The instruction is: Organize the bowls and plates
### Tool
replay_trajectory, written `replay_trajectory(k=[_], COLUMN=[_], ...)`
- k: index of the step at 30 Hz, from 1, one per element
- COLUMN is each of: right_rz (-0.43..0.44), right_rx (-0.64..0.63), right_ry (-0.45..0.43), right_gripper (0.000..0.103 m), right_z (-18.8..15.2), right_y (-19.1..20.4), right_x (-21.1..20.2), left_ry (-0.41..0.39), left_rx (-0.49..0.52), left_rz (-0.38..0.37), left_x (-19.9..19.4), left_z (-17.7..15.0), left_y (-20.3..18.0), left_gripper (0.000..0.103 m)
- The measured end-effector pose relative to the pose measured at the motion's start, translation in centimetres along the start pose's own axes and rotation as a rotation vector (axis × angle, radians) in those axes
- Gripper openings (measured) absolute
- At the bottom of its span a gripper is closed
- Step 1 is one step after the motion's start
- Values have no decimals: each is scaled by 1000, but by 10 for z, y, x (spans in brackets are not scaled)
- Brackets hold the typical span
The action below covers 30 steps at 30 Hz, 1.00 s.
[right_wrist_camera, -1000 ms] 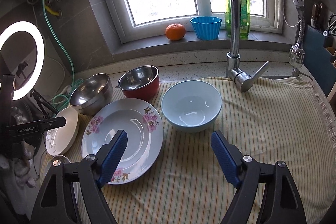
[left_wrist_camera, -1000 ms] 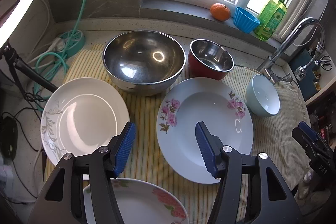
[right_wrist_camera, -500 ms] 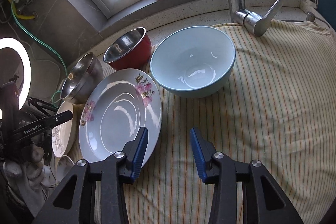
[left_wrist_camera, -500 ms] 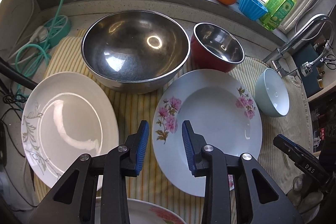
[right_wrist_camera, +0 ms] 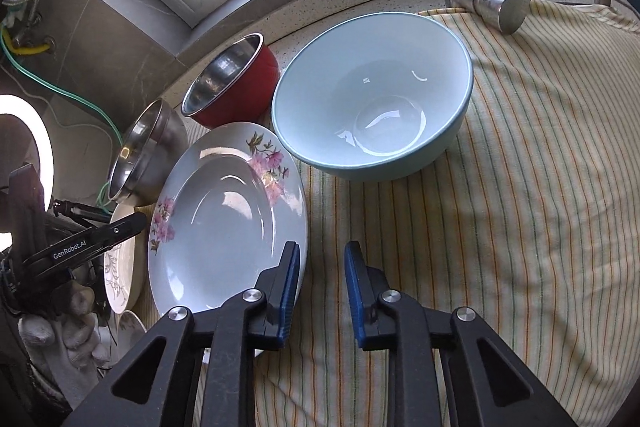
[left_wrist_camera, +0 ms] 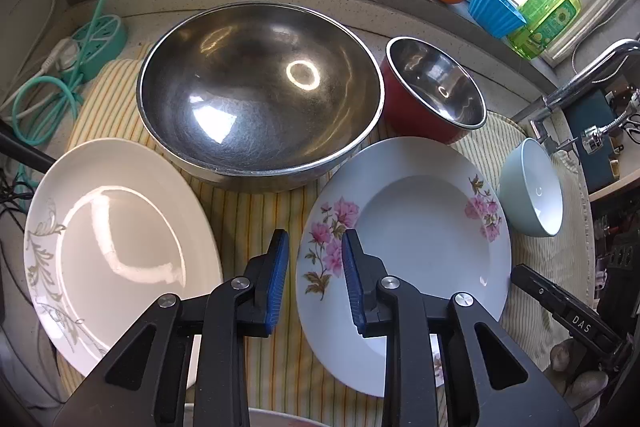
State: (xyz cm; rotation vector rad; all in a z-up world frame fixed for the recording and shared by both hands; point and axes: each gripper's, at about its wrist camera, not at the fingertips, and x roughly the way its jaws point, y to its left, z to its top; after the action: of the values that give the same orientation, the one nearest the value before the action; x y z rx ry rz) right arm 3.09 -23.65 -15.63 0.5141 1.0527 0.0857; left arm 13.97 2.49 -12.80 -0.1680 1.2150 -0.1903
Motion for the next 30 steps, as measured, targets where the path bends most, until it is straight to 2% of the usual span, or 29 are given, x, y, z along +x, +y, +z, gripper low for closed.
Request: replay_trajectory(k=[8, 27, 30], right_rz=[21, 68, 76], right_rx=[18, 33, 33], right_ry=[18, 55, 58], right_gripper=[17, 16, 13], right_z=[4, 7, 7], right_y=[1, 5, 6], right_x=[8, 20, 22], left_ry=[38, 57, 61], left_rx=[-14, -10, -11], left_rz=[-24, -35, -43], left_x=[10, 16, 16], left_z=[1, 4, 5], left_y=[1, 4, 5], left_gripper=[22, 19, 19])
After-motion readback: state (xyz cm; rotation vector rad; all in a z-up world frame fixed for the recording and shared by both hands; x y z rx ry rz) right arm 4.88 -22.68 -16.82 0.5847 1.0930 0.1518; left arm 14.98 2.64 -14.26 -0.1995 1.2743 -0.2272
